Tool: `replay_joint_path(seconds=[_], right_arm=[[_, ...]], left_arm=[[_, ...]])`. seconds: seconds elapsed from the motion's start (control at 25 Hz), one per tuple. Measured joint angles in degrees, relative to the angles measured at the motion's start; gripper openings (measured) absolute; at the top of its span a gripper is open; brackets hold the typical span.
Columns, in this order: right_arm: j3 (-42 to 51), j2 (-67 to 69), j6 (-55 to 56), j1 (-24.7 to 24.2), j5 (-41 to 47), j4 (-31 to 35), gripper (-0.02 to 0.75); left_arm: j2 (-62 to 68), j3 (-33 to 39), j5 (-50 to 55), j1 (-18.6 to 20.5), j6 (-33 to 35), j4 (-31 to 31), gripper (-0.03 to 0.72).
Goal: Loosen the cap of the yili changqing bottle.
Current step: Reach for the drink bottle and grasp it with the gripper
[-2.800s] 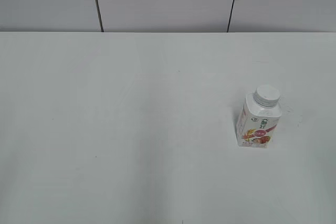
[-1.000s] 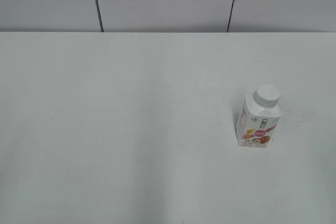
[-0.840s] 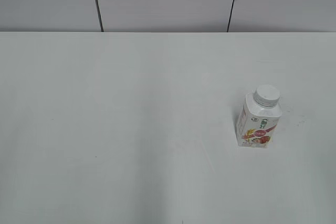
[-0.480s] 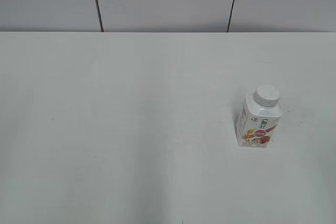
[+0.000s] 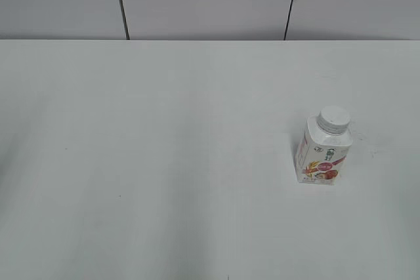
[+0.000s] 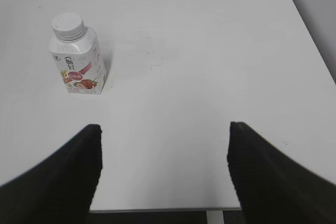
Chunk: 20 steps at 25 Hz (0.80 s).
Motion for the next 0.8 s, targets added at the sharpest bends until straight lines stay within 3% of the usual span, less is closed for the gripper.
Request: replay_joint_path(seconds=[0.2, 0.56, 0.8], right_arm=[[0.0, 0.0, 0.0, 0.0, 0.0, 0.0, 0.586], [0.0, 0.0, 0.0, 0.0, 0.0, 0.0, 0.586], [0.0, 0.0, 0.0, 0.0, 0.0, 0.0, 0.586]], left_arm=[[13.4, 0.0, -13.7, 0.0, 0.0, 0.0, 0.47], [30.1, 0.3, -23.7, 0.0, 0.0, 0.6, 0.47], [41.4, 0.4, -35.8, 0.0, -2.3, 10.1, 0.453]])
